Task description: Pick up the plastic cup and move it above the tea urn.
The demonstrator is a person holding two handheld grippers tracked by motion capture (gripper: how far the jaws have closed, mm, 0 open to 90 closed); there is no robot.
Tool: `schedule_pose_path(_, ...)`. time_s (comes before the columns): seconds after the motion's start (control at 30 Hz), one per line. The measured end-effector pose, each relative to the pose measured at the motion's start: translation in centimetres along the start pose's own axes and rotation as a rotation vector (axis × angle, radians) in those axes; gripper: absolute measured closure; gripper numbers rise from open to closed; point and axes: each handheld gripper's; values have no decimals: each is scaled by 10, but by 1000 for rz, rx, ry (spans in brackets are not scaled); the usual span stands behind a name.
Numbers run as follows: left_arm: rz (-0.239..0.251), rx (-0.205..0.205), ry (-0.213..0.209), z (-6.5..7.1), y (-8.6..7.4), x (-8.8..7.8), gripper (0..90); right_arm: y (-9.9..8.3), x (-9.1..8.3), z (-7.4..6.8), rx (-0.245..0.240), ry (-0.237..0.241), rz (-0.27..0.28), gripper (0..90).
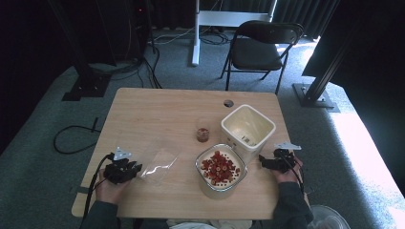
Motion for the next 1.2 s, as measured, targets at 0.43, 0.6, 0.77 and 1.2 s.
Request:
schedule_pose_path(0.43, 141, 42, -6, -3, 37, -5, 859, 0, 0, 0, 2, -1, 0, 133)
schedule_pose_path(0.6, 193, 52, -9, -2, 51, -8, 861, 0, 0, 0, 2, 0, 0, 134)
schedule_pose_path(0.77, 239, 82, -20, 1, 70, -14, 860, 0, 0, 0, 1, -1, -1, 133)
schedule_pose_path(1.2, 304, 135, -34, 6, 101, -27, 860, 0, 0, 0, 1, 0, 0, 133)
Point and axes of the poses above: each handheld gripper's, and its own axes: x roughly forward along the jaws, y roughly out of its top, z roughly to its right, and after that the axes turned 5 degrees about x, right-handed
